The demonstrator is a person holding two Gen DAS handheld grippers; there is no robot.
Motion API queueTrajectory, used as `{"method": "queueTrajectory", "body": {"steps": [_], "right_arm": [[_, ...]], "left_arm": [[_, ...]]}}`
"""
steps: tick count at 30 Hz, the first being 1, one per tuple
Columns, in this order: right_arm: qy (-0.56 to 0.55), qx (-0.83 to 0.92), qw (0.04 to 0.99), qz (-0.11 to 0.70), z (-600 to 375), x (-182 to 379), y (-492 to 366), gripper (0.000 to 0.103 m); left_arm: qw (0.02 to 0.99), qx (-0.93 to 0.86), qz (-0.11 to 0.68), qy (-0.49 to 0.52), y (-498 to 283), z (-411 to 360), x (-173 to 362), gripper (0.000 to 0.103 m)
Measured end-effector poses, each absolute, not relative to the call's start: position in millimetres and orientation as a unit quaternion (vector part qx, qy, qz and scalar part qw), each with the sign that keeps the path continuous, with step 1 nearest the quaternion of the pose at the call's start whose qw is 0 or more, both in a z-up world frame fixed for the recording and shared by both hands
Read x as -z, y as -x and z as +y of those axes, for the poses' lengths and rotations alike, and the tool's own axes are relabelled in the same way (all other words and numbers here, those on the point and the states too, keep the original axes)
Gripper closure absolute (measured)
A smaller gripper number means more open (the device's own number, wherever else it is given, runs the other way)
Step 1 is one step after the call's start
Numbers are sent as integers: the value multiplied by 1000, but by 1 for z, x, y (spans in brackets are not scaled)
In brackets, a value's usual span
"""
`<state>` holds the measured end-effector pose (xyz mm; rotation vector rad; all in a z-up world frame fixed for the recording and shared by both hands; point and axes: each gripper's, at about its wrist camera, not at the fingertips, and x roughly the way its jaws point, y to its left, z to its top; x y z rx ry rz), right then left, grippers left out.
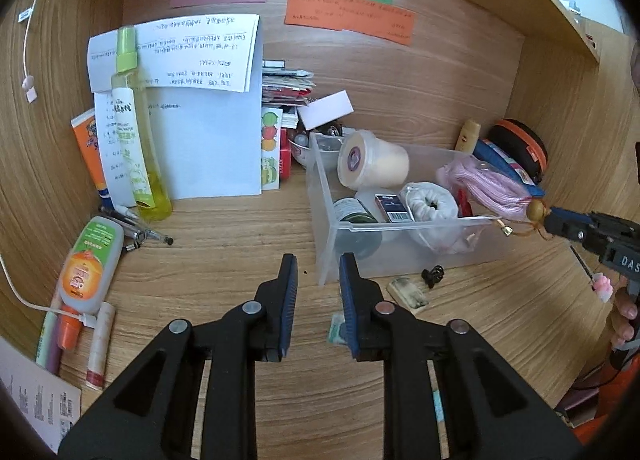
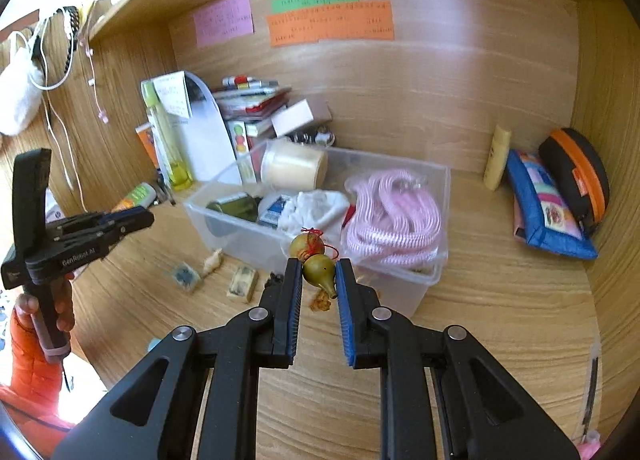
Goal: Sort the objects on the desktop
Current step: 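Grasp the green flower-patterned square with left tool while right tool grasps the gourd ornament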
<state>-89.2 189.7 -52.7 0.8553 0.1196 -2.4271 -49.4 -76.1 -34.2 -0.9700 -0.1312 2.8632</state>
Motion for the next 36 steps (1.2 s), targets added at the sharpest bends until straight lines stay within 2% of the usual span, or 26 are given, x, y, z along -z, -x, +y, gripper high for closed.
{"method": "queueTrajectory", "body": {"steps": [3,7,11,22,25,32,36], "right_arm": [[-312,906,283,49,188,48,93,88],[-305,907,283,56,182,45,101,88],[-298,909,286,59,177,40,110,88],[-277,910,298,80,150,21,136,88],[-274,910,297,88,142,17,143,88],[-246,918,297,92,132,-11,159,88],[-251,914,304,93,129,-8,164,88]], "left_arm": [[66,-935,-31,346,52,-71,46,79],[81,-921,-20,380,55,-62,64,62],[94,-913,3,397,58,-51,76,50],[112,-893,37,434,72,-37,99,50],[97,-897,49,428,75,-35,103,61],[89,-903,19,419,77,-48,100,63],[80,-911,-7,404,76,-59,88,63]]}}
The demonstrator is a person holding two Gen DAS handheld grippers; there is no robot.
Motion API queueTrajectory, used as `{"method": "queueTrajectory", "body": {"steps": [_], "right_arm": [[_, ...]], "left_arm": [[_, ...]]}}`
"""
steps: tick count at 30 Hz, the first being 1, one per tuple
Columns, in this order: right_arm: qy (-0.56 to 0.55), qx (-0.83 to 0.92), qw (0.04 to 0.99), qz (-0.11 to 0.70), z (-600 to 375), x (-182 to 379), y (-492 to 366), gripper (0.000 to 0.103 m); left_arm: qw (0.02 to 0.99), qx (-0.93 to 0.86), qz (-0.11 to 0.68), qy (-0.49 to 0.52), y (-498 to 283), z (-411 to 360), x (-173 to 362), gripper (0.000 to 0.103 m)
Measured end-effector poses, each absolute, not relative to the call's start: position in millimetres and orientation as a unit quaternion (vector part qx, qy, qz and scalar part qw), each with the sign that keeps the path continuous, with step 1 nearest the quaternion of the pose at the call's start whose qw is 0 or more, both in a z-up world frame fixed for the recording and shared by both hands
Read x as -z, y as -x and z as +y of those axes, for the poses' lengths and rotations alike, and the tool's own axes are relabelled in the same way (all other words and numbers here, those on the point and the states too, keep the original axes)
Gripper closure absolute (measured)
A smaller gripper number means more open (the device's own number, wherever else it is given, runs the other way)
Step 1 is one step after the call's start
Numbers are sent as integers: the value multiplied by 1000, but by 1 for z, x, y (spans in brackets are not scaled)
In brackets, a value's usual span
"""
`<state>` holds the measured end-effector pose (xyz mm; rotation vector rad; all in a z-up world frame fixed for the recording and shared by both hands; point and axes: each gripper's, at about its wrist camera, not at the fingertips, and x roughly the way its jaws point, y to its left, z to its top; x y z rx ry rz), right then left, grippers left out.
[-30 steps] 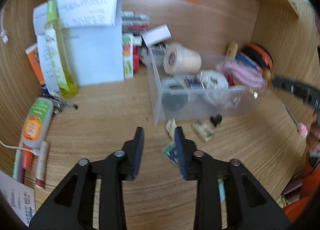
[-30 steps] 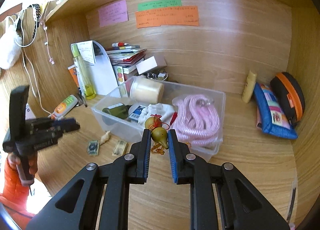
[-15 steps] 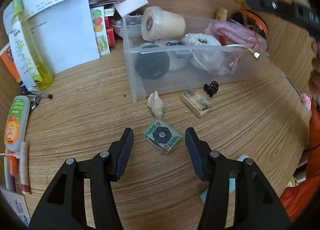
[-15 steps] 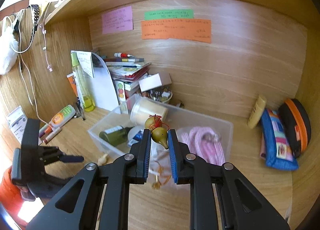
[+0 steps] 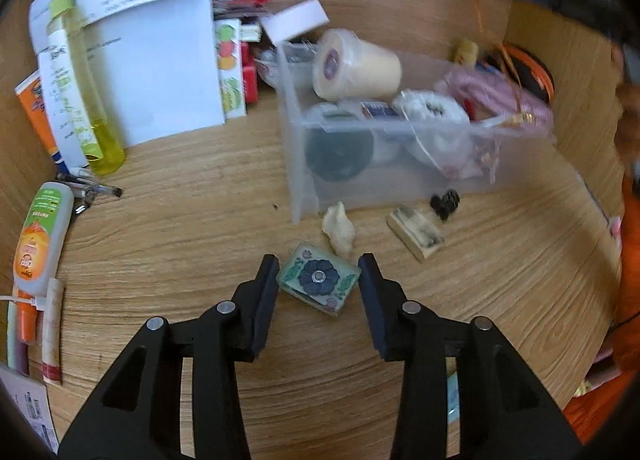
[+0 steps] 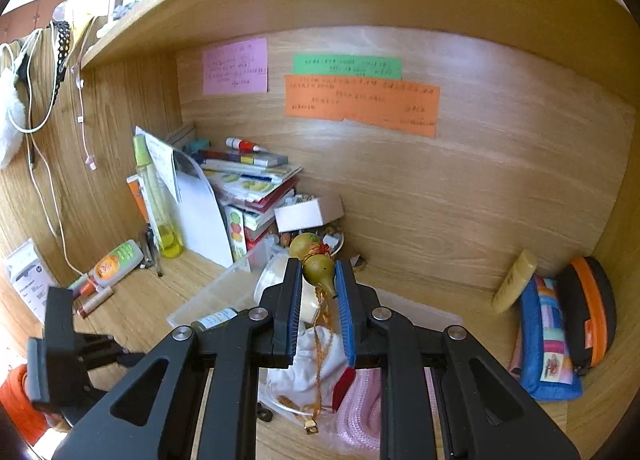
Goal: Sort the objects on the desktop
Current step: 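Grasp the green flower-patterned square with left tool while right tool grasps the gourd ornament, then carry both items over the box and open both tools to release them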
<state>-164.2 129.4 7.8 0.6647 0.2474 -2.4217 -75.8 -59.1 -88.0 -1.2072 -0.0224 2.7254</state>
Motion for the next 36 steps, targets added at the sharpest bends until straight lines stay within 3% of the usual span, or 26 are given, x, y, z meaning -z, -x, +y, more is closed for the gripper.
{"method": "queueTrajectory", "body": {"steps": [16,36], "right_arm": [[-349,874,327,88,127,63,187,88],[-365,856,343,129,110,78,176,87]], "left_arm": [[82,-942,-23,325,101,-58,16,63],[133,-921,-19,365,162,-21,37,63]]}}
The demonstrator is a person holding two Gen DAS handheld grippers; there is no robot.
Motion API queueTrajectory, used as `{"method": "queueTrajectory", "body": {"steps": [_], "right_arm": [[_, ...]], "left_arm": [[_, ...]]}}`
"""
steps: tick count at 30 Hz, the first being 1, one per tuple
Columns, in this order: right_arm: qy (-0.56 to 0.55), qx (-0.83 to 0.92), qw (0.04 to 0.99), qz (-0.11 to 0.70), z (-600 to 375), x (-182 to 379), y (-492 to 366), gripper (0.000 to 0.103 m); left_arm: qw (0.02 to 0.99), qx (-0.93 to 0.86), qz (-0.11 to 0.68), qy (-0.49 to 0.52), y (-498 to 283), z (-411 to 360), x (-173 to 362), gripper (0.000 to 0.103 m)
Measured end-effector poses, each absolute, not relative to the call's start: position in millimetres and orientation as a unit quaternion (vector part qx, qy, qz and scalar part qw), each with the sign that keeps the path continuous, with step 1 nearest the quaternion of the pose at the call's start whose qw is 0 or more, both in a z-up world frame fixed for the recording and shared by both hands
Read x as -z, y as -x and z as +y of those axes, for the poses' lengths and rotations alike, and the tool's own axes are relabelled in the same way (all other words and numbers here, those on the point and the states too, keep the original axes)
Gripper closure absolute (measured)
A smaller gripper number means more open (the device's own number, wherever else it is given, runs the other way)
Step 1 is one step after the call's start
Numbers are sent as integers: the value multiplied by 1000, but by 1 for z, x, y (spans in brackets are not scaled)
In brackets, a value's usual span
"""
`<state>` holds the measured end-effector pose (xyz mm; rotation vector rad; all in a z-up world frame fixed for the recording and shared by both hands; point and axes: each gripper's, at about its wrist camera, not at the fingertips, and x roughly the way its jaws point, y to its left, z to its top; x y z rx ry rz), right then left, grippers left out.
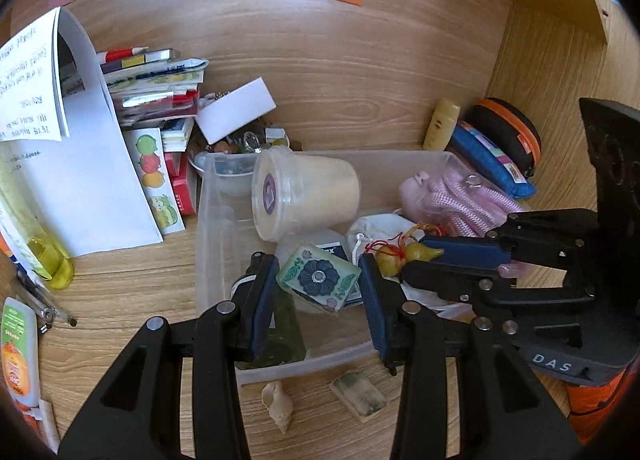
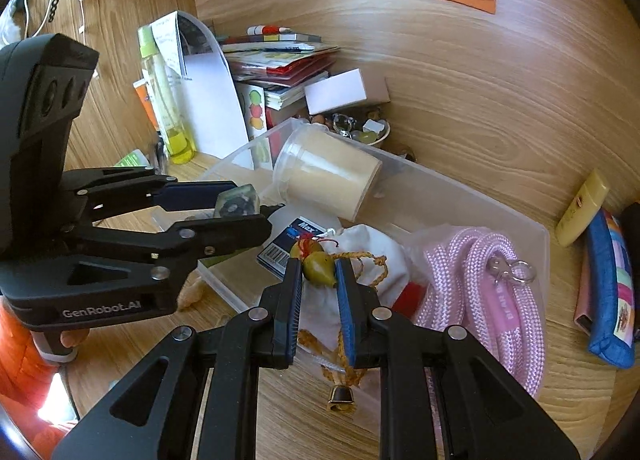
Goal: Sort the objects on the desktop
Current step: 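Carry both items over the box and open both tools to release them, then withdraw both tools from the box toward the desk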
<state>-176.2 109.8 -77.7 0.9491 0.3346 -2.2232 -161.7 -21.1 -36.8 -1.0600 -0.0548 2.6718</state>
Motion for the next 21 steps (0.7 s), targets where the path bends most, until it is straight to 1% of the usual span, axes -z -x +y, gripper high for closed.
{"method": "queueTrajectory", "body": {"steps": [4,9,14,16,17,18,19,20,21], "right_arm": [[-366,855,341,138,107,78,175,85],[-356,857,340,152,105,77,169,67],[-335,865,338,156,108,68,162,54],[-324,871,335,153,111,62,160,47],[-318,875,333,152,113,59,158,41],[-312,879,329,150,115,55,156,36],[-306,882,327,148,117,52,154,33],[-301,884,325,147,118,49,152,29],[-294,887,324,146,120,46,148,28]], "left_arm": [[133,-917,-16,375,163,-19,41,63],[131,-917,-16,378,163,-18,41,63],[127,-919,-21,373,159,-22,34,62],[123,-922,-22,367,155,-24,28,58],[120,-924,-22,363,152,-25,25,56],[117,-926,-22,358,149,-26,22,52],[113,-929,-21,352,145,-27,18,48],[111,-931,-20,346,142,-28,16,46],[108,-934,-19,340,138,-29,12,42]]}}
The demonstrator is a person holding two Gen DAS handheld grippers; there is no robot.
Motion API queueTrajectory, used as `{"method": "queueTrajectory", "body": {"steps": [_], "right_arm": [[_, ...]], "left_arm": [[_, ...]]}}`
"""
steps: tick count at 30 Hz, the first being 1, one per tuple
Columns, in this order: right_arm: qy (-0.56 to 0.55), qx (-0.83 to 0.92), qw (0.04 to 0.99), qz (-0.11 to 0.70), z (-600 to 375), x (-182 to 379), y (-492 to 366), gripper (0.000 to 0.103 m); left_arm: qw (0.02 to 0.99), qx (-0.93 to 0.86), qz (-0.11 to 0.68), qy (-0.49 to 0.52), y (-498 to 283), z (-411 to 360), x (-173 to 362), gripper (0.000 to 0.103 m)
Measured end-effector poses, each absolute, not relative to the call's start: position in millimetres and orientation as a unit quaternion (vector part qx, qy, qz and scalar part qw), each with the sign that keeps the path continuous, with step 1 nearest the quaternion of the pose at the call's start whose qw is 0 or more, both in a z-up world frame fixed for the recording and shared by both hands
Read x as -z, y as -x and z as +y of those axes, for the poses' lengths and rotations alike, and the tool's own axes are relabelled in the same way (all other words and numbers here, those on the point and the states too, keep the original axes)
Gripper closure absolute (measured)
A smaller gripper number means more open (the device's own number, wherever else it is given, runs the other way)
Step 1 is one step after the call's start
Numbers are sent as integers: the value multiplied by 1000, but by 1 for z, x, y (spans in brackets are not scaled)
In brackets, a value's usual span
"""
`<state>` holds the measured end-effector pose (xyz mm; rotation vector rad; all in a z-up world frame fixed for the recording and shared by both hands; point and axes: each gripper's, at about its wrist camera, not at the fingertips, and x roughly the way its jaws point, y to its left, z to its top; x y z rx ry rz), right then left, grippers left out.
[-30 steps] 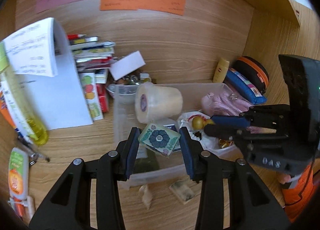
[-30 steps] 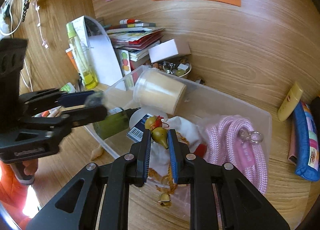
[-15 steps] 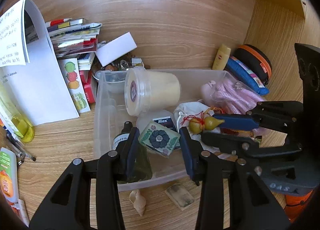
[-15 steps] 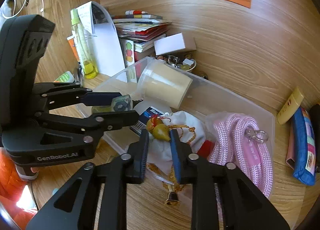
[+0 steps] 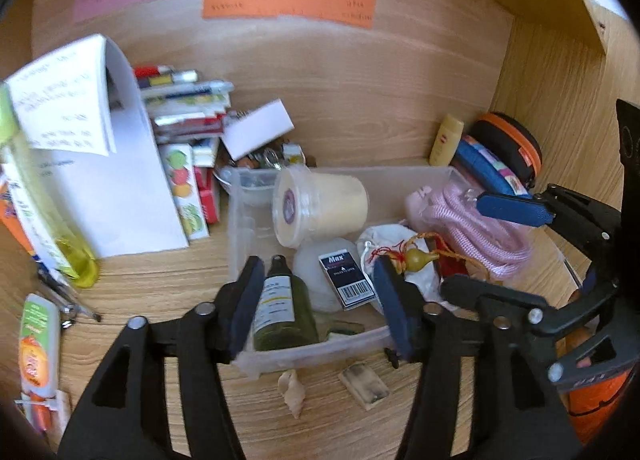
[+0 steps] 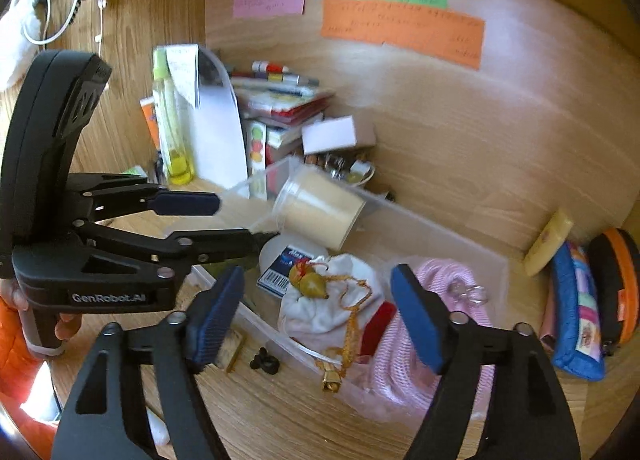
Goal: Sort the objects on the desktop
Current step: 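Withdraw both tools from the box toward the desk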
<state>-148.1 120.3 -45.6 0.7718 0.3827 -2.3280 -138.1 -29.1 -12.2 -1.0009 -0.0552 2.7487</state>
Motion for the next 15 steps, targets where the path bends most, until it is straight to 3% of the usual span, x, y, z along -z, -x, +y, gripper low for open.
{"method": "queueTrajectory", "body": {"steps": [5,9,15], "right_arm": [[-279,895,319,141,128,35,131,20],[-273,897,317,146,131,33,114,19],[-276,896,312,152,137,38,94,19]], "left_arm": [[89,-946,-7,313,115,-36,0,26],[71,-950,2,304,95,-42,-2,8],[56,-947,10,317,68,-47,10,7]]}}
